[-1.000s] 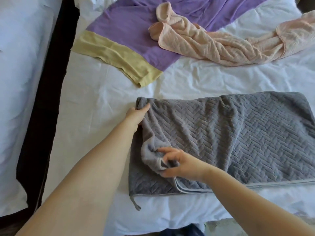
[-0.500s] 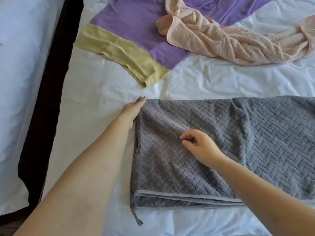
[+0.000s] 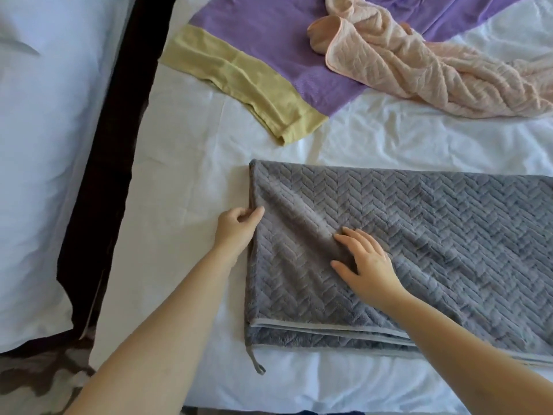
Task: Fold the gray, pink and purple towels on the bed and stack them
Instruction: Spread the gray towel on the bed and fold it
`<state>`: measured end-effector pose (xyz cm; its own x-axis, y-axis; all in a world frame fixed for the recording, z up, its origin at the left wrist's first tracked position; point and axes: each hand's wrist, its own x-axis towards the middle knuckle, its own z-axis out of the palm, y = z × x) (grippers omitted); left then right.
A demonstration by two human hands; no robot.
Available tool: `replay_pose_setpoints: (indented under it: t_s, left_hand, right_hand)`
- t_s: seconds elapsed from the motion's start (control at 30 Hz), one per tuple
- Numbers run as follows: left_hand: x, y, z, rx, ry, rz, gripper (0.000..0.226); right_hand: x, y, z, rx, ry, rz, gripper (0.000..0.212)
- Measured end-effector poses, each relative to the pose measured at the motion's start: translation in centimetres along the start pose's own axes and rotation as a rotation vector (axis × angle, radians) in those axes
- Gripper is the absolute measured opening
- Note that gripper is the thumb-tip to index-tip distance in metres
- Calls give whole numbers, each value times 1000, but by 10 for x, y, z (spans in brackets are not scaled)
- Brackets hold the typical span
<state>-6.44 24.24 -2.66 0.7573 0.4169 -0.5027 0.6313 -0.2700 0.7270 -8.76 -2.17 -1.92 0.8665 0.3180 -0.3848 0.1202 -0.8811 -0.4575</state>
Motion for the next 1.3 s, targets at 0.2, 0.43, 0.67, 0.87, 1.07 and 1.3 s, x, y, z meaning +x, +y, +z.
replay_pose_setpoints:
  t_s: [0.2,0.43,0.67,0.87,1.07,1.3]
  left_hand:
    - [-67,-43,-19,99,-377,-218,47]
    - [-106,-86,-38,-275,-478,-329,23]
    - [-117,-101,-28,-177,-533,-253,49]
    - [-123,-121,-28,44,-258,-145,27]
    - [-84,-81,-19,99,-251,-176,78]
    - [24,8,3,71,83,96,34]
  right_hand:
    - [-15,-14,17,-83,37,-16,67]
    - [-34,-20,29,-170,44,-48,66]
    - [-48,-13,46,-317,-37,-36,68]
    - [-57,-14,52,-381,-83,-71,68]
    - [-54,-4,35,-285,-4,-47,68]
    - [-2,5,11,-227,91,-28,64]
